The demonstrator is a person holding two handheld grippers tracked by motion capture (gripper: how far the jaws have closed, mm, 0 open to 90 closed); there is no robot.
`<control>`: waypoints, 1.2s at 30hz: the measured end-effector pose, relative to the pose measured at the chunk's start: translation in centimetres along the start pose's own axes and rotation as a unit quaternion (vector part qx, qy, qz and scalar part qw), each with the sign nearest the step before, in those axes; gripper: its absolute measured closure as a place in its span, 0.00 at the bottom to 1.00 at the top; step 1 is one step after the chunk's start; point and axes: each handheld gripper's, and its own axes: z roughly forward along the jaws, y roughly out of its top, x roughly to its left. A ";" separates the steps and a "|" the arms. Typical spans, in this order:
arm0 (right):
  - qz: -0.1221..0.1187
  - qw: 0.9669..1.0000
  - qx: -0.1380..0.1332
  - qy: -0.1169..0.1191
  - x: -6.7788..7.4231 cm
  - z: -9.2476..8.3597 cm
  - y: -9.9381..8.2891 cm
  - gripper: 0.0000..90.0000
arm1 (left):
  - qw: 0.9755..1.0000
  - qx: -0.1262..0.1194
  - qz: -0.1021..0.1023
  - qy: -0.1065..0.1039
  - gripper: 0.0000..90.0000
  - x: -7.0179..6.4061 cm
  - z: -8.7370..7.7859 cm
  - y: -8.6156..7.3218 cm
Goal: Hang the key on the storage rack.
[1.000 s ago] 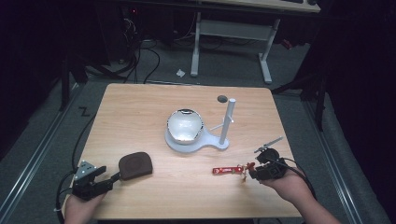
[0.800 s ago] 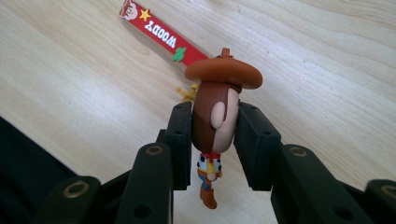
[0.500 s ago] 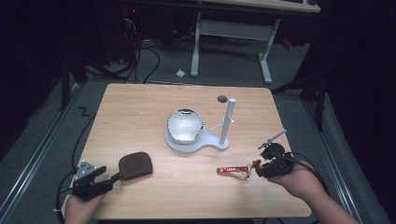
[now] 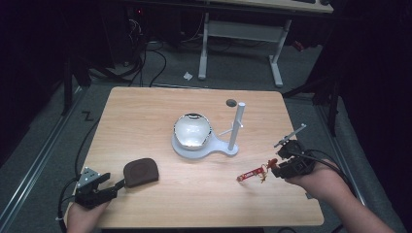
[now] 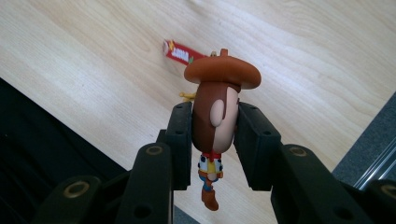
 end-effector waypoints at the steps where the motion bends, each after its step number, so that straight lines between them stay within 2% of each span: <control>1: -0.001 1.000 -0.003 -0.001 -0.1 -0.1 0.1 0.76 | 1.000 0.000 0.000 0.000 0.38 0.0 0.0 0.0; 16: -0.012 0.999 -0.027 -0.021 -0.4 -2.7 2.1 0.76 | 1.000 -0.003 -0.001 0.001 0.39 0.1 -0.1 0.0; 36: -0.037 0.998 -0.048 -0.012 1.1 -3.9 6.4 0.76 | 1.000 -0.012 -0.007 0.004 0.39 0.3 -0.5 -0.1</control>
